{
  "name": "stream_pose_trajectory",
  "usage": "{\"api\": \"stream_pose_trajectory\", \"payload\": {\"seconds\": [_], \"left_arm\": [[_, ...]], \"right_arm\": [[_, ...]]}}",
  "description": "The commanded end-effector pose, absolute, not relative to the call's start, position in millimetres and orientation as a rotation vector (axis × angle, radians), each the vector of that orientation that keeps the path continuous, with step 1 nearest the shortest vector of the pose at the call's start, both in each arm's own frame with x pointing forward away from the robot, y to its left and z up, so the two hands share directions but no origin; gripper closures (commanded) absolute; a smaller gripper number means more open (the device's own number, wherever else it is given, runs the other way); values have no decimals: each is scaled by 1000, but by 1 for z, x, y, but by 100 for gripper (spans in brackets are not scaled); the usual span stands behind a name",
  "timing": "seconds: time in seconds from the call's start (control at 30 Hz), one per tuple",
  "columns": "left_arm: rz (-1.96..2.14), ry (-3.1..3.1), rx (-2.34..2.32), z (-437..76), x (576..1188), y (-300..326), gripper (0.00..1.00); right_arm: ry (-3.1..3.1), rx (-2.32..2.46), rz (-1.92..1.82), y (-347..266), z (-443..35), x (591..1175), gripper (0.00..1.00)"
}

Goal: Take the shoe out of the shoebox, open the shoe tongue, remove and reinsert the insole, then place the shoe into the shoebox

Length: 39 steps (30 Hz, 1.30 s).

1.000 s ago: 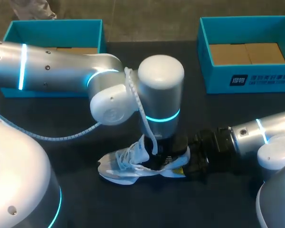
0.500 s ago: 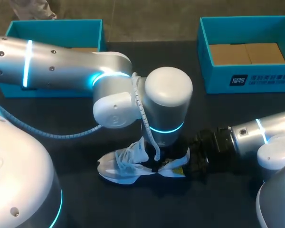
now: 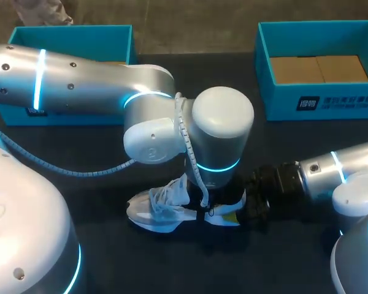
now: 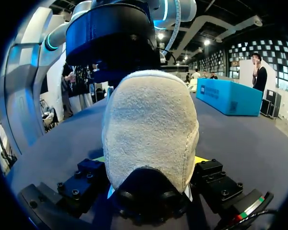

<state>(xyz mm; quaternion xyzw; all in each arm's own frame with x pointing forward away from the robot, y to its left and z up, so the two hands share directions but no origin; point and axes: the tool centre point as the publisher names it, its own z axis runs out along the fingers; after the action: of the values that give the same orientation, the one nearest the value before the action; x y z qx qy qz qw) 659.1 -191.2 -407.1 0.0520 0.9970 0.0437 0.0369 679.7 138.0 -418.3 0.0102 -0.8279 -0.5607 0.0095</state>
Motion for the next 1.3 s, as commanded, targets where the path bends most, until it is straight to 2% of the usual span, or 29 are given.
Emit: {"api": "stream_pose_trajectory", "payload": {"seconds": [0.03, 0.1, 1.3], "left_arm": [[102, 3091, 187, -417, 684, -190, 91], [92, 3097, 197, -413, 684, -190, 100], [-376, 3313, 633, -362, 672, -180, 100]], "right_arm": [[-2584, 36, -1746, 141, -419, 673, 100], [-2584, 36, -1746, 141, -419, 673, 100], [-2584, 36, -1746, 141, -419, 673, 100]]}}
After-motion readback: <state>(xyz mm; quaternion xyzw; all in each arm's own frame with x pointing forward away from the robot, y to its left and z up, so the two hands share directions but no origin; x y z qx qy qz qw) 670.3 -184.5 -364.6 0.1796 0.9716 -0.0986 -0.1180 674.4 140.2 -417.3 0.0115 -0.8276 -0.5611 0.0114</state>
